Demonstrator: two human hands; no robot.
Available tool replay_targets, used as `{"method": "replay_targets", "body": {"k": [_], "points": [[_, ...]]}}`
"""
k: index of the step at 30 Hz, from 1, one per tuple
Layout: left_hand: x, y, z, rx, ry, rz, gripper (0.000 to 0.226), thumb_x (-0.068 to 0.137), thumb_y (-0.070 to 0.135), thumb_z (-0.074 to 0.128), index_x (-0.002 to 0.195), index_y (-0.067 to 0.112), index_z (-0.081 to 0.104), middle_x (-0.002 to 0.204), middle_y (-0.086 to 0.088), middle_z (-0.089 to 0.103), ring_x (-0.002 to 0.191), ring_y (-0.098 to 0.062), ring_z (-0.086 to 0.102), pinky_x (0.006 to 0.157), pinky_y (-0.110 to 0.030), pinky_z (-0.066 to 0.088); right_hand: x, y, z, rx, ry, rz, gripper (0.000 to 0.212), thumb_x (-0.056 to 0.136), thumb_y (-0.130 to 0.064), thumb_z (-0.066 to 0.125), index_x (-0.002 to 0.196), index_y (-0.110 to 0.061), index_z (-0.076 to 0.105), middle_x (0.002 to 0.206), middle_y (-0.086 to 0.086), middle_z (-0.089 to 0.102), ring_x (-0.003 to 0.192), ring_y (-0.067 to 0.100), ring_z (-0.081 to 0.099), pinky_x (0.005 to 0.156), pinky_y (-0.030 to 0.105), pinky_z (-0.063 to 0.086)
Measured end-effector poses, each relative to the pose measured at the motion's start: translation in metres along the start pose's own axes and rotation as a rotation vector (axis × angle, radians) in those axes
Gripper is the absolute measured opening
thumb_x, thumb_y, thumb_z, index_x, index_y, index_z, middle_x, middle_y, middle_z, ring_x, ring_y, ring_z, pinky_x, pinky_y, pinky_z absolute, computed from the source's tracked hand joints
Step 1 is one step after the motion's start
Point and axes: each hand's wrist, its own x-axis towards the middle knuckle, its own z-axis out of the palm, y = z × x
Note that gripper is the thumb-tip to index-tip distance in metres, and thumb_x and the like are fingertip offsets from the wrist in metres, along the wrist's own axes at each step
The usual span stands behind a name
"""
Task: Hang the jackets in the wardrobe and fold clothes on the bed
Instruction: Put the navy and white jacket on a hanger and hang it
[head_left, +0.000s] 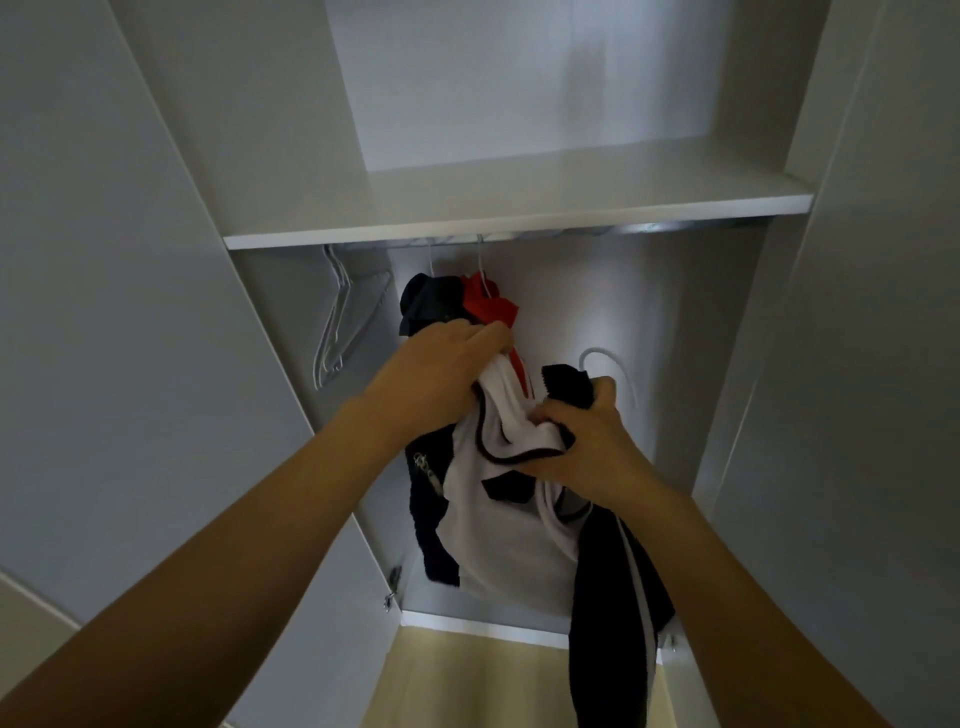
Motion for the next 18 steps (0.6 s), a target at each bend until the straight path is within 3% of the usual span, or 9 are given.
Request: {"method": "replay_targets", "body": {"k": [2, 3, 6, 8, 11, 12, 14, 16, 18], "points": [[-0.004, 0.0, 0.005, -0.044, 0.023, -0.039, 0.045, 0.072, -0.003, 0.06, 0.114, 0.01, 0.057, 0.087, -0.009, 0.059, 0.074, -0.02, 0.047, 0.061, -0.029, 0.026, 0.002, 0.0, 0.0, -0.002, 0.074, 0.043, 0.014, 0.073, -0.034, 0.074, 0.077, -0.042, 0.062, 0.103, -0.014, 0.029, 0.087, 0.016, 0.054, 0.078, 0.027, 0.048], [-0.007, -0.003, 0.008, -0.041, 0.02, -0.073, 0.039, 0.074, 0.002, 0.061, 0.111, 0.012, 0.057, 0.086, -0.008, 0.059, 0.074, -0.022, 0.05, 0.061, -0.03, 0.027, 0.003, 0.0, -0.002, 0.031, 0.14, 0.113, 0.011, 0.074, -0.038, 0.066, 0.066, -0.04, 0.058, 0.098, -0.017, 0.032, 0.078, 0.016, 0.055, 0.069, 0.029, 0.048], [-0.023, -0.02, 0.03, -0.038, -0.097, -0.224, 0.026, 0.081, 0.012, 0.062, 0.107, 0.016, 0.059, 0.093, -0.006, 0.064, 0.086, -0.028, 0.058, 0.068, -0.031, 0.037, 0.006, 0.002, -0.01, 0.372, 0.372, 0.321, 0.024, 0.069, -0.039, 0.056, 0.047, -0.033, 0.052, 0.093, -0.007, 0.042, 0.067, 0.014, 0.053, 0.068, 0.034, 0.046], [-0.035, -0.023, 0.045, -0.356, -0.171, -0.388, 0.026, 0.085, 0.001, 0.056, 0.105, 0.017, 0.06, 0.097, -0.005, 0.064, 0.09, -0.025, 0.06, 0.072, -0.021, 0.045, 0.003, 0.004, -0.011, 0.547, 0.398, 0.346, 0.033, 0.073, -0.027, 0.058, 0.042, -0.031, 0.05, 0.094, 0.007, 0.042, 0.063, 0.012, 0.049, 0.064, 0.028, 0.041], [-0.037, -0.023, 0.047, -0.55, -0.09, -0.479, 0.041, 0.081, -0.014, 0.046, 0.104, 0.018, 0.059, 0.097, -0.002, 0.063, 0.092, -0.024, 0.06, 0.07, -0.011, 0.042, -0.003, 0.005, -0.014, 0.331, 0.244, 0.31, 0.032, 0.083, -0.017, 0.062, 0.06, -0.036, 0.053, 0.098, -0.007, 0.035, 0.069, 0.011, 0.049, 0.064, 0.025, 0.041], [-0.033, -0.023, 0.045, -0.518, -0.106, -0.405, 0.042, 0.079, -0.015, 0.046, 0.105, 0.015, 0.061, 0.098, -0.002, 0.064, 0.095, -0.025, 0.06, 0.073, -0.014, 0.042, -0.006, 0.005, -0.016, 0.264, 0.126, 0.3, 0.029, 0.083, -0.017, 0.064, 0.074, -0.043, 0.055, 0.1, -0.013, 0.03, 0.077, 0.009, 0.05, 0.071, 0.024, 0.044], [-0.022, -0.023, 0.036, -0.405, -0.212, -0.212, 0.041, 0.079, -0.013, 0.05, 0.11, 0.01, 0.064, 0.104, -0.006, 0.064, 0.098, -0.026, 0.059, 0.081, -0.024, 0.044, -0.011, 0.003, -0.022, 0.279, -0.137, 0.294, 0.053, 0.077, -0.024, 0.069, 0.106, -0.062, 0.047, 0.11, -0.013, 0.025, 0.097, 0.003, 0.043, 0.09, 0.021, 0.039], [-0.009, -0.018, 0.026, -0.311, -0.314, -0.101, 0.041, 0.082, -0.007, 0.051, 0.114, 0.014, 0.064, 0.107, -0.008, 0.063, 0.098, -0.025, 0.059, 0.085, -0.033, 0.046, -0.013, -0.002, -0.024, 0.348, -0.239, 0.302, 0.067, 0.072, -0.036, 0.076, 0.111, -0.075, 0.039, 0.117, -0.014, 0.024, 0.108, -0.002, 0.035, 0.096, 0.018, 0.033], [0.003, -0.009, 0.019, -0.297, -0.356, -0.056, 0.043, 0.082, -0.006, 0.051, 0.116, 0.018, 0.063, 0.107, -0.002, 0.065, 0.095, -0.02, 0.059, 0.08, -0.029, 0.048, -0.01, -0.006, -0.019, 0.367, -0.181, 0.277, 0.046, 0.073, -0.045, 0.079, 0.105, -0.066, 0.053, 0.115, -0.015, 0.027, 0.105, -0.006, 0.038, 0.091, 0.006, 0.035]]}}
